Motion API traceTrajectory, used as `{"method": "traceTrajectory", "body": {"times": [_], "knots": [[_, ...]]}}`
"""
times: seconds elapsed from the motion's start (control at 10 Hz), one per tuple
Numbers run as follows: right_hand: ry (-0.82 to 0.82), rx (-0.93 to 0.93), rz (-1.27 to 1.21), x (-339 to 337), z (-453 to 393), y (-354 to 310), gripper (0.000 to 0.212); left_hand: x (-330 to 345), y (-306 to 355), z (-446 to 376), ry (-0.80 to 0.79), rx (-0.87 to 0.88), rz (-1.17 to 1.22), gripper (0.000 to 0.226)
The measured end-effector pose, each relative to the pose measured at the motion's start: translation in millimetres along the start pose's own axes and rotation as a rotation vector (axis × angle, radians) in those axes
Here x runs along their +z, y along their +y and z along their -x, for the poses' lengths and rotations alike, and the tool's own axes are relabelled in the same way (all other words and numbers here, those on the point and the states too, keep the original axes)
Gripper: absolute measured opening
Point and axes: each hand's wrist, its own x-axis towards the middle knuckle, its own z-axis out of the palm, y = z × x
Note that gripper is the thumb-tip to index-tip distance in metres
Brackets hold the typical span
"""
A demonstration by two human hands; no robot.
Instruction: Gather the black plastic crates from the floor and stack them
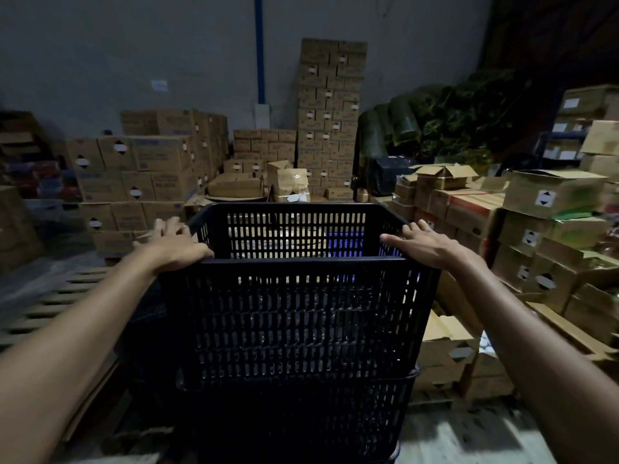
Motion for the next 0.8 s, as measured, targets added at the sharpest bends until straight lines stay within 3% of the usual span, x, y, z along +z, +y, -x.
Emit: {"method": "traceTrajectory", "body": {"times": [0.1, 0.4, 0.5, 0.8], "knots": [[-0.003, 0.020, -0.002, -1, 2, -4, 0.121, 5, -8, -5, 0.054, 0.043, -0.027, 0.084], [0.058, 0.046, -0.084, 0, 12, -5, 0.093, 13, -7, 22, 0.369, 0.019, 0.184, 0.056], [0.225, -0.014, -0.125, 3, 21, -3, 0.077, 19, -7, 39, 0.497, -0.026, 0.350, 0.051], [0.759, -0.210, -0.437, 40, 80, -4, 0.040, 37, -17, 96, 0.747, 0.125, 0.633, 0.036]]}}
